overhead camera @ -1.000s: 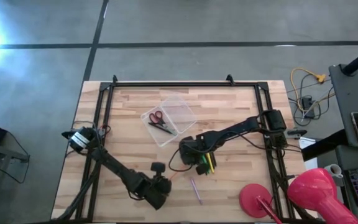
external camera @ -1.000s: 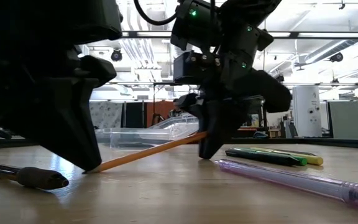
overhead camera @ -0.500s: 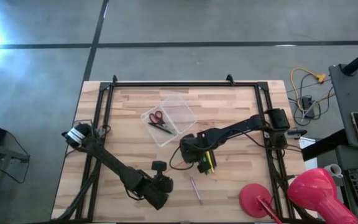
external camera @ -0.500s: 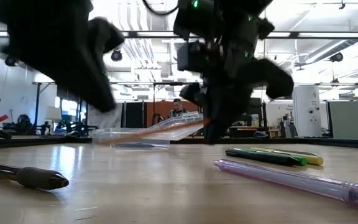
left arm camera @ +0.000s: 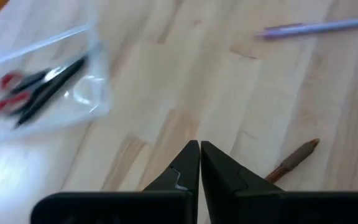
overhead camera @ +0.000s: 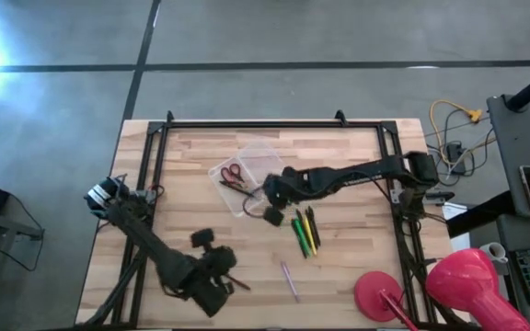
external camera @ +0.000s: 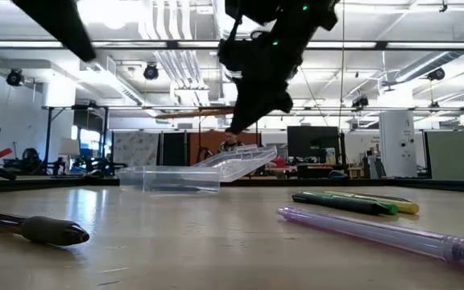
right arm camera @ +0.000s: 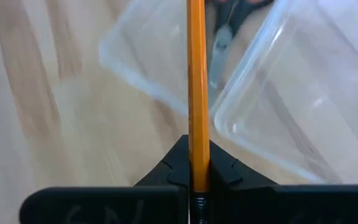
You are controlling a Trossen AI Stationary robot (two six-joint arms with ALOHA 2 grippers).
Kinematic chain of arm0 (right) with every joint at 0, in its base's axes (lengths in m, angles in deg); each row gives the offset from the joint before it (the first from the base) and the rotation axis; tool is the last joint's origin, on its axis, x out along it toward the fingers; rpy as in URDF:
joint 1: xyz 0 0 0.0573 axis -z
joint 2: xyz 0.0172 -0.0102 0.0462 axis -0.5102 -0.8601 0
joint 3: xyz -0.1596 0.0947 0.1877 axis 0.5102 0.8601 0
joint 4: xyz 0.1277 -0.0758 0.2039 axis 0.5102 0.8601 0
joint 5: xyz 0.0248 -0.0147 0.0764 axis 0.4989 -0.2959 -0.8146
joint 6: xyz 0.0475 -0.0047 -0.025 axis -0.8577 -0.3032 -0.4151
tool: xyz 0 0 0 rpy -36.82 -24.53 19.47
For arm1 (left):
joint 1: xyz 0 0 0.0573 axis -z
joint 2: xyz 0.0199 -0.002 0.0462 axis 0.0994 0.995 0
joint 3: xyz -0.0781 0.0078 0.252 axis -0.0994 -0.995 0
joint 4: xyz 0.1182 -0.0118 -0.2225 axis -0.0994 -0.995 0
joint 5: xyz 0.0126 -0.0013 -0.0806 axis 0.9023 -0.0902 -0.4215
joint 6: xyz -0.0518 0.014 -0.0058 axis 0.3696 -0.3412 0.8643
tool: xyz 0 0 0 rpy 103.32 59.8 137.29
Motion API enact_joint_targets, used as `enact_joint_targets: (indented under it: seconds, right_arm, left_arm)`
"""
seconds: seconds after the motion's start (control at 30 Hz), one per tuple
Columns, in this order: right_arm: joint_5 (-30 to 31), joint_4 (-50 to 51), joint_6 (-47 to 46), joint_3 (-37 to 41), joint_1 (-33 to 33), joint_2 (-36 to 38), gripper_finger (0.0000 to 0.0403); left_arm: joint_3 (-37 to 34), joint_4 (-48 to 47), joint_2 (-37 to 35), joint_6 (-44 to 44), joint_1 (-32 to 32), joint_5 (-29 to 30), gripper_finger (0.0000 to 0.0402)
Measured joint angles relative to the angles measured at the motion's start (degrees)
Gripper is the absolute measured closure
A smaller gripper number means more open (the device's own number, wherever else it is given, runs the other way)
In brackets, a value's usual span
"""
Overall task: Pick & place school supplies into a supply box
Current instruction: Put the yellow pencil into the transparent supply box
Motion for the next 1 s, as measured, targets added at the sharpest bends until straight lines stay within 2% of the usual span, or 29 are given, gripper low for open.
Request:
enact_joint_targets:
  seconds: [0.17,0.3,0.53,0.7,1.0]
  right_arm:
    - [-1.3,-6.1,-6.9,-0.1,3.1,-2.5,0.0394]
    - [-6.9,-5.1,-7.4,-2.2,6.4,-6.3,0.0392]
    - [-12.5,-3.1,-9.7,-7.0,7.7,-13.9,0.0391]
    - [-12.6,-0.5,-9.4,-12.5,7.6,-15.9,0.0390]
    - [-11.0,4.1,-8.9,-20.6,8.0,-15.1,0.0390]
  left_arm:
    - [0.1,-4.0,0.0,13.9,2.0,1.6,0.0402]
    - [0.2,-3.9,0.0,19.0,2.6,3.6,0.0402]
    - [0.1,-3.9,-2.2,30.5,2.5,12.1,0.0402]
    - [-0.4,-3.9,-4.2,32.0,2.5,12.9,0.0402]
    - [-0.5,-7.0,-5.0,33.2,2.6,13.1,0.0402]
